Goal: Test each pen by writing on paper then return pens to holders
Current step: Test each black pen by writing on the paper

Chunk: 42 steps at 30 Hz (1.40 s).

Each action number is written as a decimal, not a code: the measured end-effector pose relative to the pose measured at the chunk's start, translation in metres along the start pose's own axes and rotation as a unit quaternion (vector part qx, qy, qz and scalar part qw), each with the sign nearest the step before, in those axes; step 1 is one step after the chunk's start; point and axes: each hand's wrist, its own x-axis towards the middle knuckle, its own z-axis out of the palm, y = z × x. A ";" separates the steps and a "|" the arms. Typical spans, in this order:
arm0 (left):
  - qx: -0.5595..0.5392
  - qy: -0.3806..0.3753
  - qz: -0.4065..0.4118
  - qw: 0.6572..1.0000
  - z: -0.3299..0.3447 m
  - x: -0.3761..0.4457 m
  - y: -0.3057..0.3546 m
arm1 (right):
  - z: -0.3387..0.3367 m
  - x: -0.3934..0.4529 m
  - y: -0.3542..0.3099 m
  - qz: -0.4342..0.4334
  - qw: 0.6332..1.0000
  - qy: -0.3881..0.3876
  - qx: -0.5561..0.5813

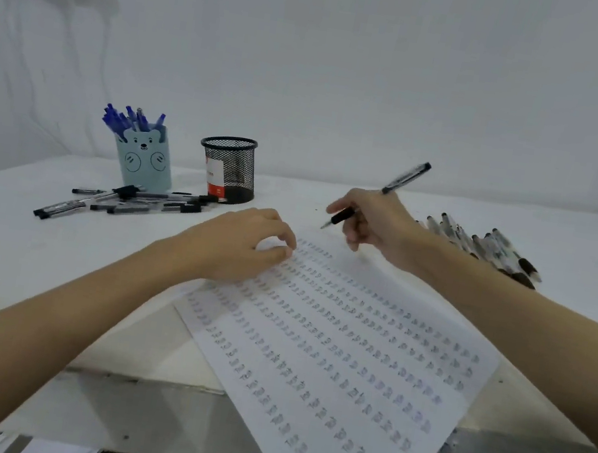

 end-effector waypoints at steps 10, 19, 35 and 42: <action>-0.013 0.128 0.062 0.990 0.018 0.051 -0.011 | 0.005 0.030 0.023 0.017 1.000 -0.005 -0.007; -0.075 0.154 0.098 0.980 0.032 0.058 -0.027 | 0.016 0.034 0.033 -0.101 0.989 0.037 -0.101; -0.101 0.155 0.086 0.979 0.037 0.059 -0.031 | 0.018 0.032 0.037 -0.140 0.979 -0.004 -0.146; -0.101 0.158 0.087 0.978 0.037 0.059 -0.031 | 0.018 0.032 0.037 -0.142 0.979 -0.013 -0.145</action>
